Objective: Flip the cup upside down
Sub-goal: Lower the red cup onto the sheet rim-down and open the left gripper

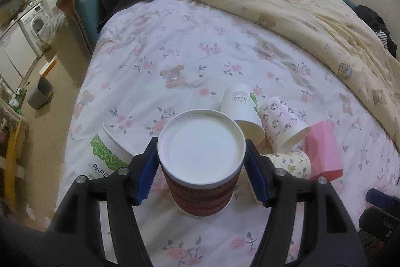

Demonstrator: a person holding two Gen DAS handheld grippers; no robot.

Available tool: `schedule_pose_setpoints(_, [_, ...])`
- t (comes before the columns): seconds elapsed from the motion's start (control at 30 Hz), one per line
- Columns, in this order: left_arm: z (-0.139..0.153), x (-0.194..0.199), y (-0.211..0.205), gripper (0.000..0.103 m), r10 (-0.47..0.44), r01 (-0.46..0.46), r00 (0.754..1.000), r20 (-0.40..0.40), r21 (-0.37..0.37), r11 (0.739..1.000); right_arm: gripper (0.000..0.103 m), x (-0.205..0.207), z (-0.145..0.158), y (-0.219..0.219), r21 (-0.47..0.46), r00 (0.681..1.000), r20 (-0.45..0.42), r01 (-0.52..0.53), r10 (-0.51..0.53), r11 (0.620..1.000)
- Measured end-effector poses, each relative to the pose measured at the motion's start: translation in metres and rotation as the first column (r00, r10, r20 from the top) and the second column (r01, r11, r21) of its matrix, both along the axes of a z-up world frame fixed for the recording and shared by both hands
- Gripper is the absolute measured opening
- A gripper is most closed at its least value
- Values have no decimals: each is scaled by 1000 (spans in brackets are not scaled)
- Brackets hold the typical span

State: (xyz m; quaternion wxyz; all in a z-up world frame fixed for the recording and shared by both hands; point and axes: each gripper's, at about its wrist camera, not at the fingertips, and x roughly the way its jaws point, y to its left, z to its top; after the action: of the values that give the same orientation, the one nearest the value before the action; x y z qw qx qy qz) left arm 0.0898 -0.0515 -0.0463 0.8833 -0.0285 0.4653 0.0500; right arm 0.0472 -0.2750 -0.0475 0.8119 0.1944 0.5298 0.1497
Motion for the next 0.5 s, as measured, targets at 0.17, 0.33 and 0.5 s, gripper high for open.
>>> schedule_pose_setpoints(0.17, [-2, -2, -4, 74, -25, 26, 999, -34, 16, 1000, 103, 0, 1, 0, 2, 1000, 0, -2, 2, 1000])
schedule_pose_setpoints(0.33, [2, -11, -5, 88, -49, 49, 998, -44, -8, 999, 103, -2, 0, 2, -4, 1000, 7, -15, 15, 1000])
schedule_pose_setpoints(0.5, [15, -32, 0, 88, -63, 62, 998, -29, -24, 998, 103, -3, 2, 4, -4, 1000, 17, -23, 23, 1000])
